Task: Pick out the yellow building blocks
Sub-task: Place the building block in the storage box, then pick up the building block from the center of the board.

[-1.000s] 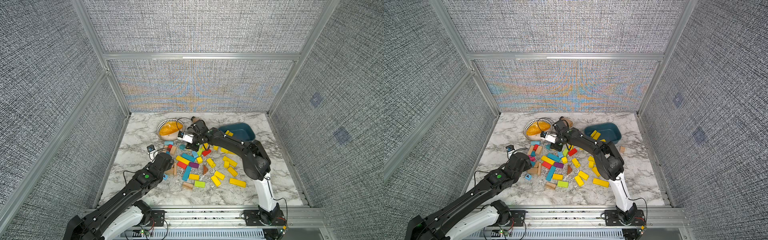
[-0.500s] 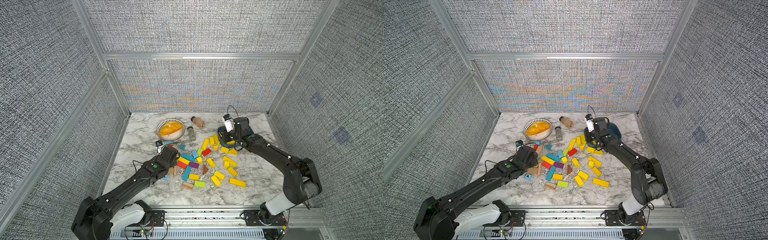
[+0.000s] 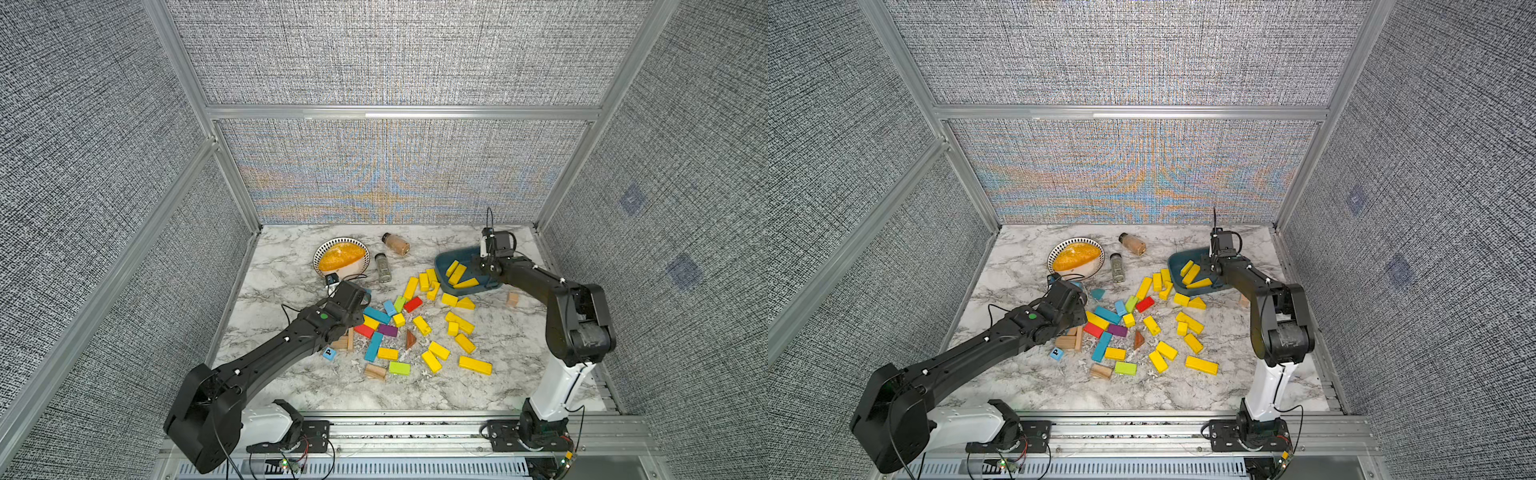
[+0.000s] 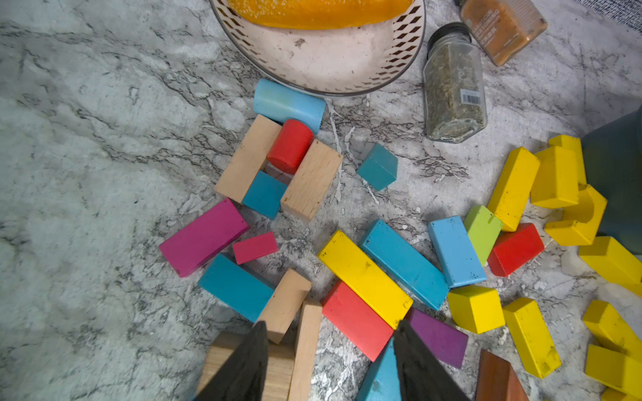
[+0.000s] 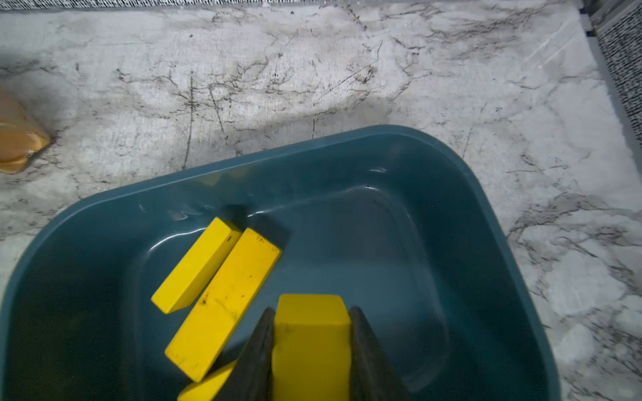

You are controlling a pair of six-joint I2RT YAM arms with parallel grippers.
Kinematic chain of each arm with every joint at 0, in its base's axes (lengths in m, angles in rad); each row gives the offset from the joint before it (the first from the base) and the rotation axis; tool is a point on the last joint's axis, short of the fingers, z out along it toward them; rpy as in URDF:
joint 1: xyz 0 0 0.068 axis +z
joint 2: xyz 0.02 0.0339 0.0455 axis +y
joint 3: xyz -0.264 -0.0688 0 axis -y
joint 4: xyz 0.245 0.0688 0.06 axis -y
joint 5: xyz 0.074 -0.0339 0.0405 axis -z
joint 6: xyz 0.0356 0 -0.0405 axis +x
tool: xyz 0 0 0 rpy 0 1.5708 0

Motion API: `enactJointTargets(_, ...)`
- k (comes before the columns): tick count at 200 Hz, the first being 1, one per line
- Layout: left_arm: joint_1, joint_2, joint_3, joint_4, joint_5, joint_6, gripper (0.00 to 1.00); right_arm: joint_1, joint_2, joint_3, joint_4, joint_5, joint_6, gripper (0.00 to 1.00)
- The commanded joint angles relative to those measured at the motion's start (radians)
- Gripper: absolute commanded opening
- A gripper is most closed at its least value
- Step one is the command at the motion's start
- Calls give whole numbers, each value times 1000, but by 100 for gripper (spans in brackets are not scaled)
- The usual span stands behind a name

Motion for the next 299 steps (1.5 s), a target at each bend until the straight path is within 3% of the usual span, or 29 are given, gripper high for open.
enactJointTargets(1, 0, 21, 19, -10, 10, 9, 59, -9, 41, 34, -15, 5, -4, 7)
enactJointTargets(74, 1, 63, 45, 1, 10, -1, 59, -26, 194, 157, -41, -7, -29, 11)
enactJointTargets(125, 1, 79, 43, -31, -30, -72, 60, -26, 198, 175, -71, 5, -36, 39)
enactJointTargets(168, 1, 61, 15, -39, -40, -87, 61, -16, 92, 176, -99, -1, -36, 49)
enactJointTargets(193, 1, 114, 55, -15, 56, 48, 62, 8, -25, 127, -96, -43, -42, 51)
enactJointTargets(207, 0, 190, 155, -117, 149, 186, 62, 16, -97, 73, -96, -70, -37, 51)
enactJointTargets(224, 0, 272, 244, -248, 183, 307, 63, 21, -191, -14, -80, -99, -27, 51)
enactJointTargets(258, -1, 316, 282, -311, 245, 490, 69, 35, -345, -161, -77, -147, -16, 51)
enactJointTargets(285, -1, 402, 356, -399, 279, 622, 78, 38, -444, -256, -84, -158, -15, 51)
enactJointTargets(292, -1, 422, 368, -413, 276, 641, 88, 39, -465, -274, -90, -156, -16, 51)
enactJointTargets(299, -1, 433, 375, -418, 264, 654, 92, 39, -486, -290, -95, -151, -16, 51)
